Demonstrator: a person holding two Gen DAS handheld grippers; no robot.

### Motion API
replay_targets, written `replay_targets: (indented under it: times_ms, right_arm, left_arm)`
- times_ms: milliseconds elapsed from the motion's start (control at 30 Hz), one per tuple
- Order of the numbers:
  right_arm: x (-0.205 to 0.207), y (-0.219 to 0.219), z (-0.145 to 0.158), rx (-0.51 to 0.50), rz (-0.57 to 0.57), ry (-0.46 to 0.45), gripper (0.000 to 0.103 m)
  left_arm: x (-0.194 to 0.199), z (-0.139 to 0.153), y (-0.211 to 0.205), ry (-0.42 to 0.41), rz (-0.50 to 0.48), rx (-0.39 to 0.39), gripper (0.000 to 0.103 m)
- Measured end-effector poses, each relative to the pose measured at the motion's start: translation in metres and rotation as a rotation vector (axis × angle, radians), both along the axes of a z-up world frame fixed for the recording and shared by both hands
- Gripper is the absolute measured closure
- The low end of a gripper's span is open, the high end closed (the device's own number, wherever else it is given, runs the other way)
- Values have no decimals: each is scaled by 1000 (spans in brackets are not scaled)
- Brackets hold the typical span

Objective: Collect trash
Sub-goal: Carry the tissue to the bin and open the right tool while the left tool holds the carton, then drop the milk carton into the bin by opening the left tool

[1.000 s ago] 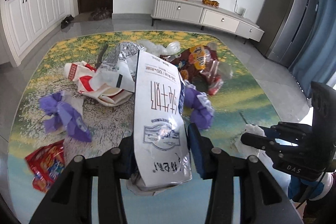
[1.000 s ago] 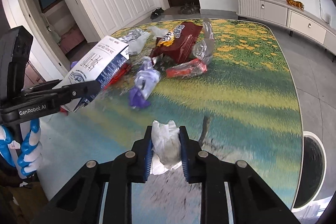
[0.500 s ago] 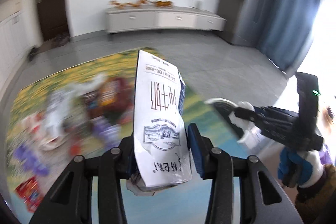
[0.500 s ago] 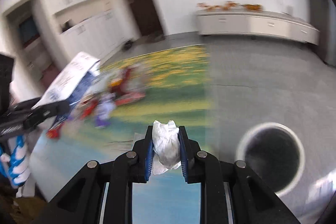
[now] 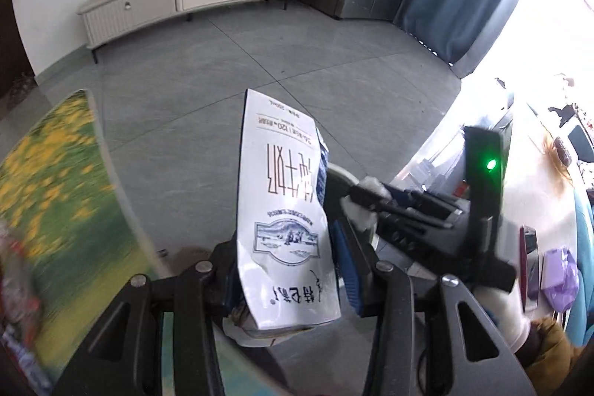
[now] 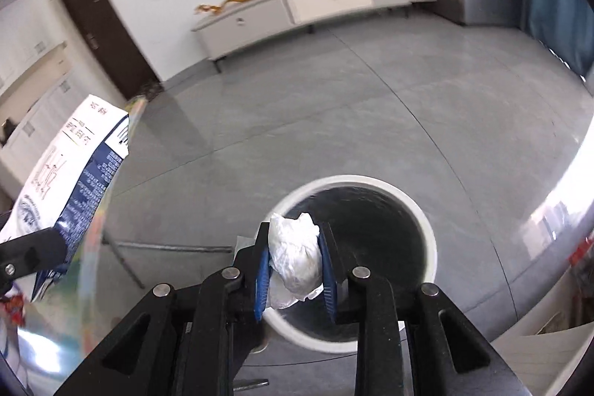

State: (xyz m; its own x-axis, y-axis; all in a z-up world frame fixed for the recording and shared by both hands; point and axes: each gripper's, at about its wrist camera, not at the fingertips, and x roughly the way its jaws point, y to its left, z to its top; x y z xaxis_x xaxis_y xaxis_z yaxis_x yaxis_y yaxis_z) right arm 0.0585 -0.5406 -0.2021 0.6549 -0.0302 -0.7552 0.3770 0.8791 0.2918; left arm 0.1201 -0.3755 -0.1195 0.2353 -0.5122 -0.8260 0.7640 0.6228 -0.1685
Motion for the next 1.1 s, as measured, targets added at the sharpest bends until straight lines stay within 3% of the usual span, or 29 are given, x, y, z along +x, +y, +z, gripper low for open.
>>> replay_targets:
  times_ms: [133,267,400,567,800,967,1100]
  right_arm:
    - [3,-24,-18,26,-66,37,58]
    - [-2,-38,-19,30,-118,50,54]
    - [-10,-37,-8,20,-154,47,51]
    - [-19,-22,22,0,-139,-16,51]
    - [-30,27,90,-57,-61,-150,51]
    - [-37,74,137,-103,19,-228,51]
    - [-37,113,167,-128,95,-279,48]
  left_arm:
    - [17,-11,-26,67,-7,-43,57]
    - [30,-12,-32,123,2,-93,53]
    - [29,-1,-20,113,1,-121,52]
    - [13,29,9,14,25,-138,52]
    - [-17,72,76,-88,115,-197,52]
    - [-35,101,138,-175,199,-241,42]
    - [-44,117,200,-229,281,-270,42]
